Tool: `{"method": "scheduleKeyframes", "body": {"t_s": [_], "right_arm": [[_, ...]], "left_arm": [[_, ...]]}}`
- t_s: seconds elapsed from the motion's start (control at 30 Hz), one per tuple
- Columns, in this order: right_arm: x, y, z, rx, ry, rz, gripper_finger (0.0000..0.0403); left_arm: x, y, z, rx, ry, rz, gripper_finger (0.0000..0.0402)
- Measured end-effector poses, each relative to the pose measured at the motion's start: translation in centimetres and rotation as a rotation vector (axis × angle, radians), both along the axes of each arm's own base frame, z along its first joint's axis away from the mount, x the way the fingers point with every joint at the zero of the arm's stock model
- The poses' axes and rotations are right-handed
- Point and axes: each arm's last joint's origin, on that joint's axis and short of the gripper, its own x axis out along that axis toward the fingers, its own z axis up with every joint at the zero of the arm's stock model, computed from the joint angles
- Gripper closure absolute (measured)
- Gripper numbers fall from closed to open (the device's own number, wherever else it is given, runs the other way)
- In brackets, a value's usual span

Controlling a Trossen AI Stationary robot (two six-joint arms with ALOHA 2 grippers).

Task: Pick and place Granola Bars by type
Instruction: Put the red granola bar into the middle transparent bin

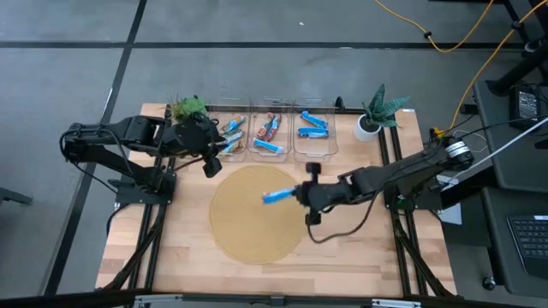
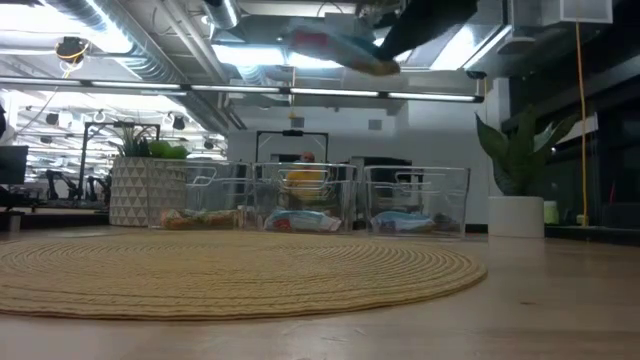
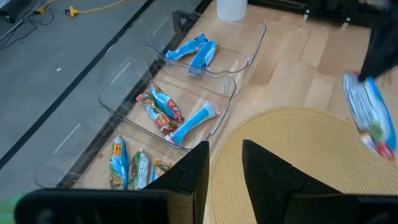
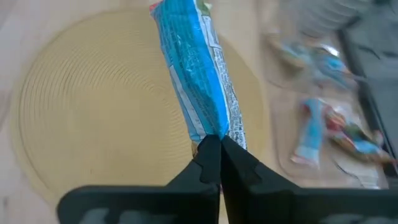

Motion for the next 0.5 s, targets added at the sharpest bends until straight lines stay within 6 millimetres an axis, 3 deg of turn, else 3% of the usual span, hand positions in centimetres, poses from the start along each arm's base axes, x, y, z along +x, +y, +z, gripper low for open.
{"method": "scheduleKeyframes", "body": {"t_s": [0.27,0.5], "right_arm": [[-1.4,-1.8,2.7,0.039,-0.102,-0.097,0.0399],[-2.4,-4.2,4.8,0.061,-0.189,-0.189,0.04]], "left_arm": [[2.9,-0.3,-1.2,0.032,0.06,-0.074,0.0313],[6.6,-0.9,0.6,0.062,-0.23,-0.26,0.0313]]}}
